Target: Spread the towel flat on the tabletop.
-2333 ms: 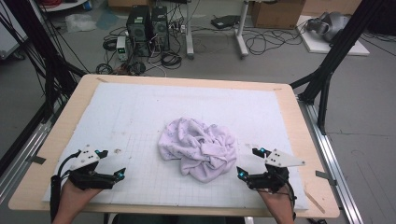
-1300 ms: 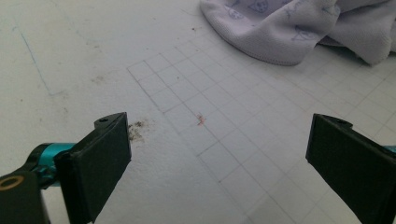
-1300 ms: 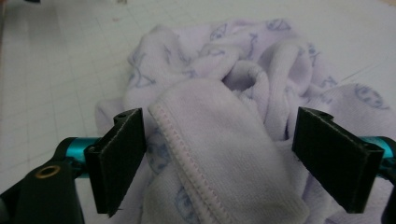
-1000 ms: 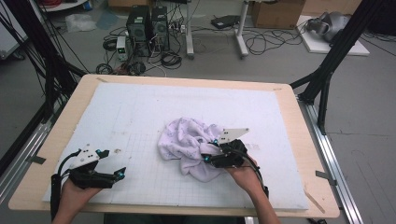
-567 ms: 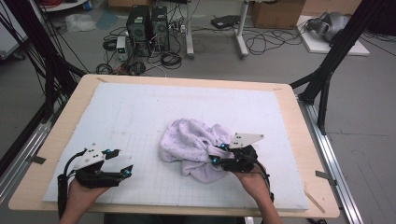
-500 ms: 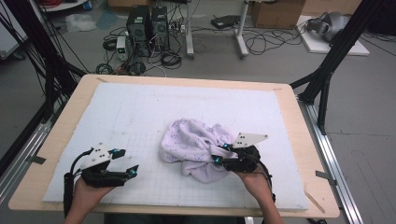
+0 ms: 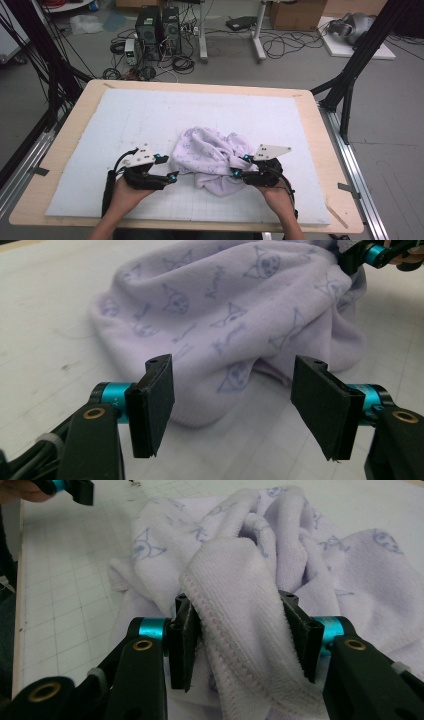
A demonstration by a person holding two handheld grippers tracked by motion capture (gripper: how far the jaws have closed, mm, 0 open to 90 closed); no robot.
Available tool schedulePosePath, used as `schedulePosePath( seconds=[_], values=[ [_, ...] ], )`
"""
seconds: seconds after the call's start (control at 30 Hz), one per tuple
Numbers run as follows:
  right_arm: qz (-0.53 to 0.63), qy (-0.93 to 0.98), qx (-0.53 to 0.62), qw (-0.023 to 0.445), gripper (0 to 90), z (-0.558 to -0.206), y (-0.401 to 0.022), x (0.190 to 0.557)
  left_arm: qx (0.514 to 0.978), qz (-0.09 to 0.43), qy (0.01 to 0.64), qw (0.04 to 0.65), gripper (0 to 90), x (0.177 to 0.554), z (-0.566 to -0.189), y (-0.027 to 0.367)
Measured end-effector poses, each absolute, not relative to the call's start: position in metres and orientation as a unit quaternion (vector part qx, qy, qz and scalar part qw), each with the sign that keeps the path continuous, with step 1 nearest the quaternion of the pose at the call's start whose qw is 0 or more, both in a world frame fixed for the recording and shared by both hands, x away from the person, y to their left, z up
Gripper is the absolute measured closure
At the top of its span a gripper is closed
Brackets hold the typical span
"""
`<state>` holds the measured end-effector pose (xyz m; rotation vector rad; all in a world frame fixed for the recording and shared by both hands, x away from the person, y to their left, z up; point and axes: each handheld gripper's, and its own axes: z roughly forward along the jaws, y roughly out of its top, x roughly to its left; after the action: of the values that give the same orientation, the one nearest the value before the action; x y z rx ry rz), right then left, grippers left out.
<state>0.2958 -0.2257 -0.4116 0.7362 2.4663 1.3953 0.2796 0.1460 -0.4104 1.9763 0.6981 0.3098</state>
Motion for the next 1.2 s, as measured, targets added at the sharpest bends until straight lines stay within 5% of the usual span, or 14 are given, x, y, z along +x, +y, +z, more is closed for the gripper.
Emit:
schedulePosePath(
  seconds=[0.27,0.57,1.2],
  values=[
    [0.466,0.837,0.263,0.115,57.1,-0.415,-0.239,0.299,0.844,0.106,0.269,0.452,35.8,0.304,-0.428,0.098],
    [0.451,0.851,0.252,0.090,70.9,-0.424,-0.232,0.300,0.857,0.110,0.263,0.430,80.9,0.310,-0.433,0.096],
    [0.529,0.829,0.168,0.066,75.9,-0.361,-0.188,0.278,0.834,0.209,0.244,0.449,83.7,0.266,-0.321,0.192]
  ],
)
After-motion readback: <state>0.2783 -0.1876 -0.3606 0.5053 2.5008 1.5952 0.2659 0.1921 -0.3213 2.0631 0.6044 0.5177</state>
